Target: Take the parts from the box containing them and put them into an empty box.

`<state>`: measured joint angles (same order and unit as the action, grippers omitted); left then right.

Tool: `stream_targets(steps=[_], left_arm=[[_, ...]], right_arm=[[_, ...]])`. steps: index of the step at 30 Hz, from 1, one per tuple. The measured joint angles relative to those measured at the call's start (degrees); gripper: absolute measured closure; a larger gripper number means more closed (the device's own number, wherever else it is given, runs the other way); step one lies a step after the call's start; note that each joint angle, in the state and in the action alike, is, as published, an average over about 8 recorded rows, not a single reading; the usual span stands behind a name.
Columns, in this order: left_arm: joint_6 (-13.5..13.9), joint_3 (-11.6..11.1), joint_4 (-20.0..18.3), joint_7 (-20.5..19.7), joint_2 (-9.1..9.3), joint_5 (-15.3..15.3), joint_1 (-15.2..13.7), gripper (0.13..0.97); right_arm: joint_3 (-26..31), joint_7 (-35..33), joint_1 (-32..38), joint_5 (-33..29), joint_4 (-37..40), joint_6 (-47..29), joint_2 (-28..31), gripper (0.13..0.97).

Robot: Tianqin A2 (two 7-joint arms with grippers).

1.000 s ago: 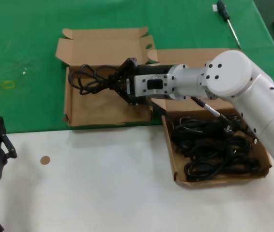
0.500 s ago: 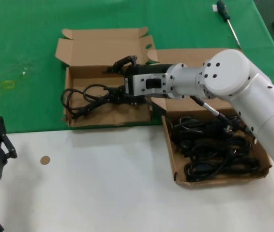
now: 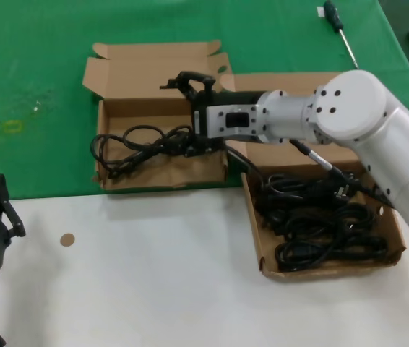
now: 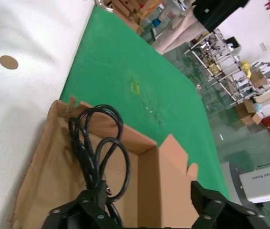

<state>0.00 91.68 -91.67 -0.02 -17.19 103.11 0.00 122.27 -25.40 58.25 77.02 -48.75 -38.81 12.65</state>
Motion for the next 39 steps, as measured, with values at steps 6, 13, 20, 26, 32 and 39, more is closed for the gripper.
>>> stream_targets(steps=[6,13,20,26,32,39], left_arm=[[0.0,0.0,0.0,0.0,0.0,0.0,0.0,0.945],[0.0,0.0,0.0,0.0,0.0,0.0,0.0,0.933],[0.0,0.0,0.0,0.0,0.0,0.0,0.0,0.898],[0.0,0.0,0.0,0.0,0.0,0.0,0.0,0.809],[0.0,0.0,0.0,0.0,0.0,0.0,0.0,0.708],[0.0,0.0,0.0,0.0,0.0,0.0,0.0,0.589]], right_arm=[[-0.3,0.7,-0.4,0.2,-1.5,-0.1,0.7,0.457],[-1.6,1.7,-2.8,1.3,-3.2,1.5,0.9,0.292],[-4.0,3.7,-7.5,3.4,-6.6,4.6,1.2,0.248],[-6.4,5.7,-12.0,5.4,-9.9,7.7,1.5,0.175],[-8.8,7.6,-16.7,7.5,-13.2,10.8,1.8,0.141],[-11.7,9.9,-22.1,9.9,-17.0,14.5,2.1,0.129]])
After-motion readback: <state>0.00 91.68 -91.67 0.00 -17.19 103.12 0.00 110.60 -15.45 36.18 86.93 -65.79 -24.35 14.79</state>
